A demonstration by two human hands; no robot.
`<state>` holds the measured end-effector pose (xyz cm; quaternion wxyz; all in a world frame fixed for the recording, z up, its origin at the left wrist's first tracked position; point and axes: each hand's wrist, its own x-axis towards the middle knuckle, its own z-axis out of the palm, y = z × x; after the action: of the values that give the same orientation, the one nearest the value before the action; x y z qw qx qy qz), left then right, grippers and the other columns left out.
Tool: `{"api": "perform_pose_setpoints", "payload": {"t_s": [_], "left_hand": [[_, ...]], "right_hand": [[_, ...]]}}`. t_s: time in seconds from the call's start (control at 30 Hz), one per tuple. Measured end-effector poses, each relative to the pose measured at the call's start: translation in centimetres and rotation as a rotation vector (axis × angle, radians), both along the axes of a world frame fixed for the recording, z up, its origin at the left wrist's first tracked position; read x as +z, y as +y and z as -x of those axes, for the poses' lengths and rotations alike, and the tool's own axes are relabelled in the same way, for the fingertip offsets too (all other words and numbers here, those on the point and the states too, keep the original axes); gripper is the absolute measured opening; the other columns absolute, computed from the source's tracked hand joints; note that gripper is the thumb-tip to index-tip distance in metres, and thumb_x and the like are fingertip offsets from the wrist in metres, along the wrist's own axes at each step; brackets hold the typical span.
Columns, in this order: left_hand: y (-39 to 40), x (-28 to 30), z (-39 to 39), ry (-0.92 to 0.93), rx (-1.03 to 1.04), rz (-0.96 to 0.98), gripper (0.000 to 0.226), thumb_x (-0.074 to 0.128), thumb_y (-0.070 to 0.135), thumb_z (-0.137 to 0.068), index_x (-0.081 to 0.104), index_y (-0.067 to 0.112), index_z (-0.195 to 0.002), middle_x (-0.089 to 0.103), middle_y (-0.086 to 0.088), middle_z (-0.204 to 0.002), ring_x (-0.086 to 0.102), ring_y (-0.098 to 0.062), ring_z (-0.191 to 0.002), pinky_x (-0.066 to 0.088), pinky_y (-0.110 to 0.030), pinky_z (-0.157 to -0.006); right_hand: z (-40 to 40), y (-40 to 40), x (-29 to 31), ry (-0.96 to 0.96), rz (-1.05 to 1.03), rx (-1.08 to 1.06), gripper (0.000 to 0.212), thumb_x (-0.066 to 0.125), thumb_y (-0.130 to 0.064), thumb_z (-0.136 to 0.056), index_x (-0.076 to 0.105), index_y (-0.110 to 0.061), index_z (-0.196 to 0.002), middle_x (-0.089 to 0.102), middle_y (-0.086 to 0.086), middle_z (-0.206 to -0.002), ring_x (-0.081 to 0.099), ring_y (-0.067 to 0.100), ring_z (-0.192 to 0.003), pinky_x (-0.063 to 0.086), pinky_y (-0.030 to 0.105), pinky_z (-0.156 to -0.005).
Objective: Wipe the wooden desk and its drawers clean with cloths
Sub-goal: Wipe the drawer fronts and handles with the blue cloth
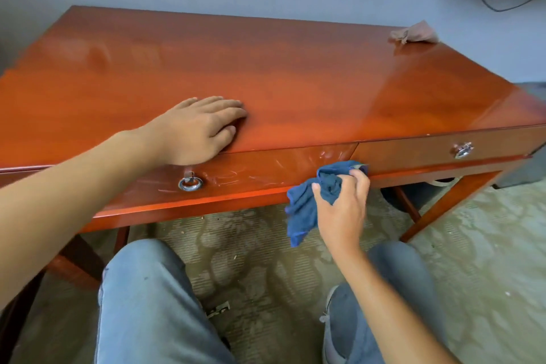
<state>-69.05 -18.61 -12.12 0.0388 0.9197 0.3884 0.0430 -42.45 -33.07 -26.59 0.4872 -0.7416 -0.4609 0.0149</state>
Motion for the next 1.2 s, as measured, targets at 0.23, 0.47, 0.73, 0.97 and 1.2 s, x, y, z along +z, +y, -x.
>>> {"api": "perform_pose_setpoints", "payload": {"t_s": [0.23, 0.47, 0.73, 0.97, 1.2], "left_hand": [[1.2, -0.2, -8.0, 0.057, 0.000, 0.083, 0.057, 0.015, 0.063, -0.107, 0.010, 0.050, -0.162, 0.003, 0.016, -0.173, -0.002, -0.018, -0.161, -0.004, -0.063, -0.125], [1.2, -0.6, -7.8, 0.022, 0.023, 0.057, 0.057, 0.016, 0.065, -0.106, 0.013, 0.052, -0.161, 0.006, 0.019, -0.172, 0.000, -0.014, -0.161, -0.002, -0.061, -0.127], [0.6, -0.5, -7.7, 0.015, 0.036, 0.061, 0.070, 0.008, 0.070, -0.094, 0.014, 0.052, -0.161, 0.006, 0.020, -0.172, 0.001, -0.014, -0.161, 0.000, -0.060, -0.127], [0.5, -0.5, -7.7, 0.035, 0.027, 0.043, 0.069, 0.006, 0.070, -0.096, 0.011, 0.051, -0.162, 0.005, 0.018, -0.173, 0.001, -0.016, -0.161, 0.001, -0.060, -0.127], [0.6, -0.7, -7.7, 0.022, 0.042, 0.030, 0.057, 0.016, 0.063, -0.106, 0.013, 0.051, -0.162, 0.006, 0.019, -0.173, 0.001, -0.015, -0.161, 0.001, -0.059, -0.127]], "right_hand": [[-6.2, -3.3, 4.1, 0.214, 0.057, -0.119, 0.043, 0.077, -0.034, -0.089, 0.043, -0.029, -0.115, 0.063, -0.011, -0.100, 0.064, 0.018, -0.091, 0.043, 0.031, -0.075], [-5.3, 1.9, 8.1, 0.262, -0.192, -0.033, 0.038, 0.064, -0.022, -0.083, 0.041, -0.018, -0.114, 0.044, -0.005, -0.110, 0.050, -0.010, -0.086, 0.046, 0.023, -0.080], [-0.5, -0.3, -1.8, -0.194, 0.044, 0.272, 0.039, 0.072, -0.018, -0.092, 0.055, -0.021, -0.127, 0.037, -0.004, -0.130, 0.048, 0.021, -0.120, 0.046, 0.046, -0.102], [-4.9, 0.8, 5.2, 0.270, -0.375, -0.106, 0.037, 0.072, -0.016, -0.089, 0.056, -0.030, -0.120, 0.064, -0.014, -0.115, 0.063, 0.005, -0.105, 0.053, 0.032, -0.090], [4.9, 1.6, -2.8, -0.505, -0.044, 0.191, 0.043, 0.070, -0.013, -0.081, 0.056, -0.026, -0.120, 0.051, 0.009, -0.112, 0.055, 0.033, -0.100, 0.053, 0.046, -0.073]]}}
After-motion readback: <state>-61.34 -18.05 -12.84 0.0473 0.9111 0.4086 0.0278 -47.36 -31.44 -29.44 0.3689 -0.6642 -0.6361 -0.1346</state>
